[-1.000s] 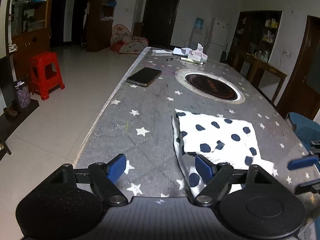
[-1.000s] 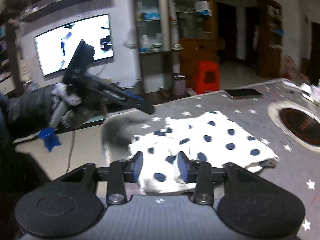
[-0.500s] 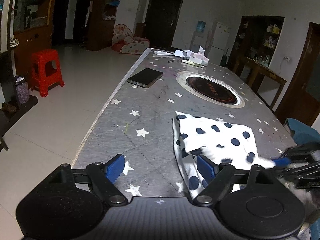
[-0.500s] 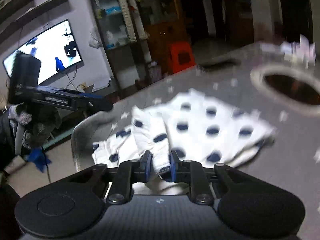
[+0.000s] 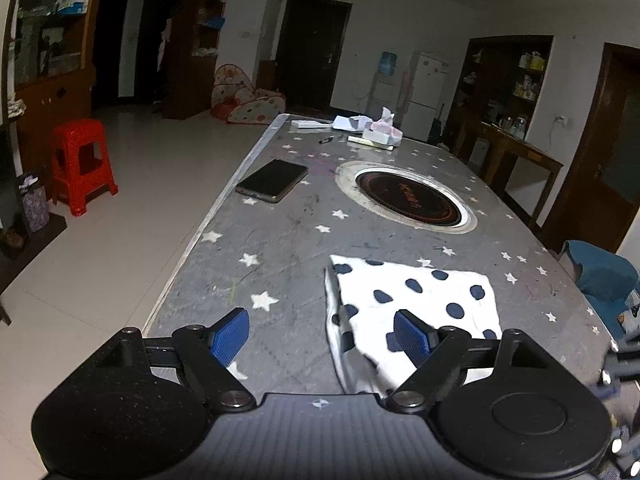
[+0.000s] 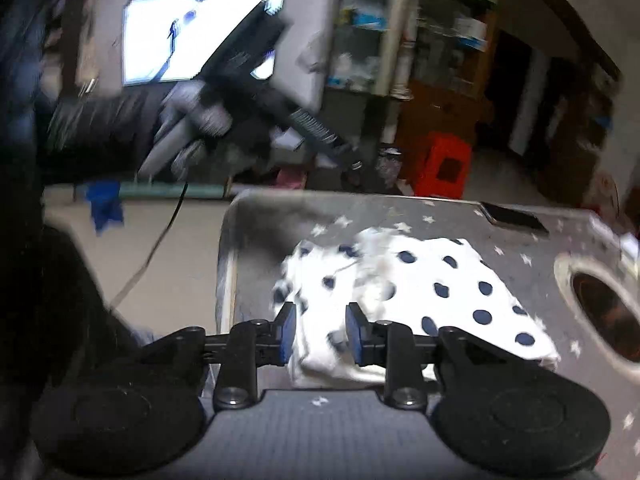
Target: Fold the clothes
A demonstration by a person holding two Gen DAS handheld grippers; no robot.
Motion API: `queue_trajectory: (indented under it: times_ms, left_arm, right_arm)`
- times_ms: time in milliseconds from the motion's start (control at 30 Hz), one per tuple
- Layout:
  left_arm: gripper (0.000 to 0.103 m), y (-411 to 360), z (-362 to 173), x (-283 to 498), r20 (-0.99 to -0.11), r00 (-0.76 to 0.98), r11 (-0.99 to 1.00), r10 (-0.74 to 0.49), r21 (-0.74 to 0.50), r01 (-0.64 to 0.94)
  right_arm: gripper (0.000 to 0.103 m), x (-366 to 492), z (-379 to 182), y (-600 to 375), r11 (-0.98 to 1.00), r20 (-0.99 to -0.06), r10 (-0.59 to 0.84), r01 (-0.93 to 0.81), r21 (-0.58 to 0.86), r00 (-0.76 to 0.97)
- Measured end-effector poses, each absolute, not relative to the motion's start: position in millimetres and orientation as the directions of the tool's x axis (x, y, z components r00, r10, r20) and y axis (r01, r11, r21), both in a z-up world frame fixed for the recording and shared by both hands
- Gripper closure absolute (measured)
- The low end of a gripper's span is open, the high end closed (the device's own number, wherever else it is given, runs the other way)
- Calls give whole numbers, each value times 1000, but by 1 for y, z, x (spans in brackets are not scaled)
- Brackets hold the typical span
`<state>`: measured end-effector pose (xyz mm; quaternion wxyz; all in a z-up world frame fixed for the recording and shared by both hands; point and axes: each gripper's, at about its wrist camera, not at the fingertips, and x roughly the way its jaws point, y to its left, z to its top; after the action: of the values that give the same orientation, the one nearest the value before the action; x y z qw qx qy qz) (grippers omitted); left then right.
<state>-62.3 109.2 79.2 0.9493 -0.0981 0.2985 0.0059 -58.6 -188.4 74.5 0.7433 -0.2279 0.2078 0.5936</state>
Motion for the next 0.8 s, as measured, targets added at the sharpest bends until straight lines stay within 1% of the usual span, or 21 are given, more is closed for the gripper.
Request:
queue_trajectory:
  times_ms: [133, 267, 333, 400, 567, 667, 733, 767, 800]
  left_arm:
    - [20, 106, 81, -59, -563, 825, 981, -52, -182, -63]
    - [20, 104, 82, -56, -565, 823, 981, -56, -185, -60]
    - [20, 102, 78, -56, -577, 814, 980, -67, -190, -54]
    - [20, 98, 75, -56, -586, 807, 981, -74, -190, -47]
    - [22, 81, 74, -56, -568, 811, 978, -144, -209, 27]
    - [31, 69, 75, -57, -546, 814, 970, -199, -229, 84]
    - [42, 63, 73, -57, -538, 808, 963, -239, -241, 124]
    - [45, 60, 71, -56, -538, 803, 958, -256, -249, 139]
    - [53, 57, 68, -55, -542, 794, 954, -277, -257, 157]
  right_arm:
    - [72, -29, 83, -187, 340, -539, 792, -940, 3, 285]
    - [71, -10, 71, -174, 408, -576, 752, -913, 22, 322]
    - [68, -10, 63, -167, 395, -593, 747, -918, 32, 301]
    - [68, -19, 55, -161, 361, -609, 745, -932, 22, 274]
    - [66, -42, 44, -154, 295, -624, 752, -955, 27, 214]
    - [65, -47, 48, -158, 285, -616, 763, -957, 47, 196]
    - [64, -44, 52, -165, 296, -609, 769, -952, 72, 193]
    - [64, -42, 55, -169, 306, -605, 772, -948, 87, 193]
    - [64, -38, 57, -174, 323, -602, 773, -941, 100, 202]
